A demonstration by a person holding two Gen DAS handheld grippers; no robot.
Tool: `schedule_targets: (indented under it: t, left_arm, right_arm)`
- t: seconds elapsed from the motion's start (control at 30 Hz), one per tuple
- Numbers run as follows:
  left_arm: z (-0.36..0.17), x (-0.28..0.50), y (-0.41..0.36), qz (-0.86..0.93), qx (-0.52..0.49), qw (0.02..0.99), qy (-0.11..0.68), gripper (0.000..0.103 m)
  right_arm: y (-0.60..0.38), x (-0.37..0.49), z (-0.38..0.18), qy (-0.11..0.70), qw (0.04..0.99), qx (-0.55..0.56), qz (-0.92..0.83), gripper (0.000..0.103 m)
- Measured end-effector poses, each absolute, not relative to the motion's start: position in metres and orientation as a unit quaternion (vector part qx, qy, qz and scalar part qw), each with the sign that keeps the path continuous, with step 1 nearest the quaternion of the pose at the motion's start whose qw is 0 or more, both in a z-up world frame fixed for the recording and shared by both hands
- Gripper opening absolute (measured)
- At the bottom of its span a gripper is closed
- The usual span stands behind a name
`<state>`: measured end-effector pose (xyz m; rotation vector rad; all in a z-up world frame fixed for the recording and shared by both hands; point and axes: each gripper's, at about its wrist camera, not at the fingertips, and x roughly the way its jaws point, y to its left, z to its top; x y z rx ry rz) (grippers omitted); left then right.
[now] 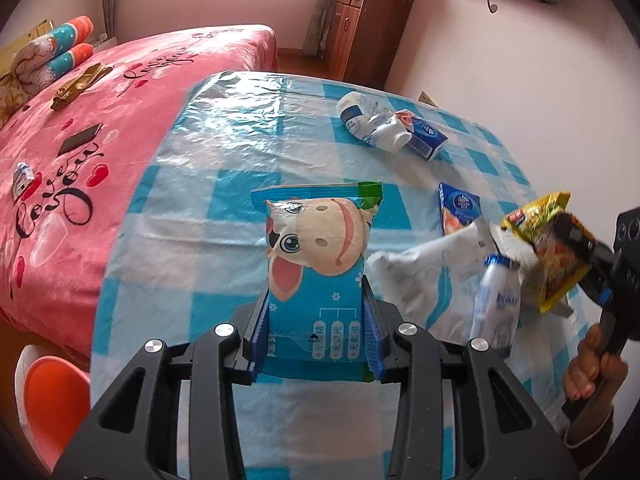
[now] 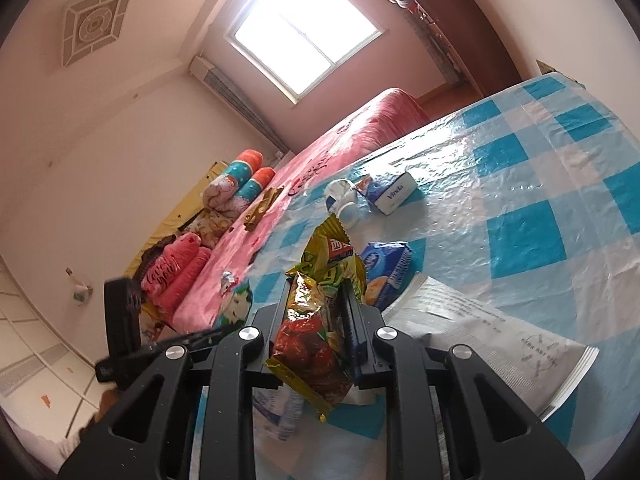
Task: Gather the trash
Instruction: 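Lift the cow wrapper with left tool while right tool lifts the snack bag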
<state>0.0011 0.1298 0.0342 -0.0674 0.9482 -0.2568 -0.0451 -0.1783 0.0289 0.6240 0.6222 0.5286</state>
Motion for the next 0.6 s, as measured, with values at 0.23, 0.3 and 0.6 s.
schedule_targets:
  t: [0.23, 0.3, 0.6]
  left_arm:
    - [0.036, -0.019, 0.15, -0.125, -0.038, 0.885, 0.447, 0.041]
    - [0.035, -0.024, 0.157, -0.123, -0.039, 0.886, 0.446, 0.041]
    - [0.034, -0.047, 0.193, -0.1, -0.046, 0.89, 0.442, 0.041]
  right_arm:
    - [-0.166, -0.052, 0.041, 0.301, 0.876, 0.291, 0.24, 0.023]
    - [-0.16, -0.053, 0.046, 0.303, 0.877, 0.285, 0.241, 0.023]
    - [-0.122, -0.054, 0.065, 0.32, 0.871, 0.265, 0.26, 0.023]
